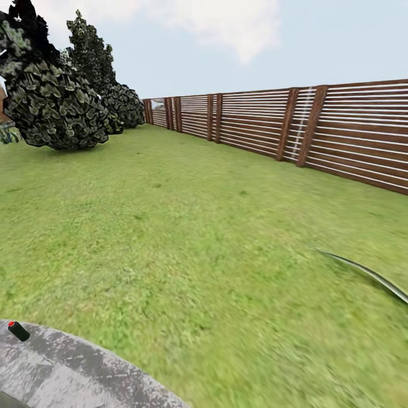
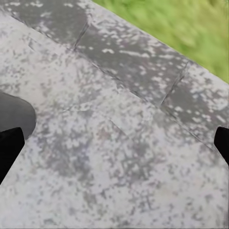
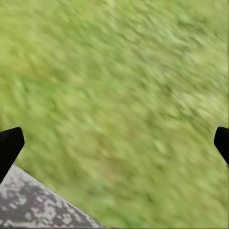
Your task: In the garden, pick up the pesticide atomizer on the floor and spray pesticide onto both trees until each tree trunk is fully covered.
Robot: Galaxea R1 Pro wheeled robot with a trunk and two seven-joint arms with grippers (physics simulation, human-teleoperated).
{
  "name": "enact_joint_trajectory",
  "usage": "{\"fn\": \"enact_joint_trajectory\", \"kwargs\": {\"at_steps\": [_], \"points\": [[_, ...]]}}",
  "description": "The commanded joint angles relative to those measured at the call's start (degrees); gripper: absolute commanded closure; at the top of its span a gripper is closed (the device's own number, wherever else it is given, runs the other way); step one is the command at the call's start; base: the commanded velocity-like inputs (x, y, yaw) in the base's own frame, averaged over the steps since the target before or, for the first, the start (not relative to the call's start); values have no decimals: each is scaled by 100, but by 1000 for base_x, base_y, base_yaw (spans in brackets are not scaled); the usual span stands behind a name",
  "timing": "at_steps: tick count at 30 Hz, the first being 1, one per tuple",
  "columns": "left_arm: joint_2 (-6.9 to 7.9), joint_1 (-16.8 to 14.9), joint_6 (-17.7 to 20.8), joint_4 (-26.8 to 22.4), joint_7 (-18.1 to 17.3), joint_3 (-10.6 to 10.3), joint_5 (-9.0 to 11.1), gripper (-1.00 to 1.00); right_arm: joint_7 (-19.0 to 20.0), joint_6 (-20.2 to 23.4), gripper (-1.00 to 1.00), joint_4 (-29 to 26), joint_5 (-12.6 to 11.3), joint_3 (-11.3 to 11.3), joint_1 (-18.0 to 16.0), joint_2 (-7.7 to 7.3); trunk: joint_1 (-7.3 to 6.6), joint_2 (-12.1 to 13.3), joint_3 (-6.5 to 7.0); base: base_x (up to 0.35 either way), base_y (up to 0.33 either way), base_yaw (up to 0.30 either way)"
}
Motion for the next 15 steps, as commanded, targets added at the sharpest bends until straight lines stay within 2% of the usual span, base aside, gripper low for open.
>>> {"fn": "enact_joint_trajectory", "kwargs": {"at_steps": [1, 15], "points": [[0, -5, -21, 7, 15, -8, 8, -100, -14, -16, -100, 3, 6, 1, -1, 0, 2, -2, -5, 333, -87, 269], [-1, -5, -22, 7, 15, -7, 9, -100, -14, -16, -100, 3, 6, 1, -1, 0, 2, -2, -5, 338, -12, 269]]}}
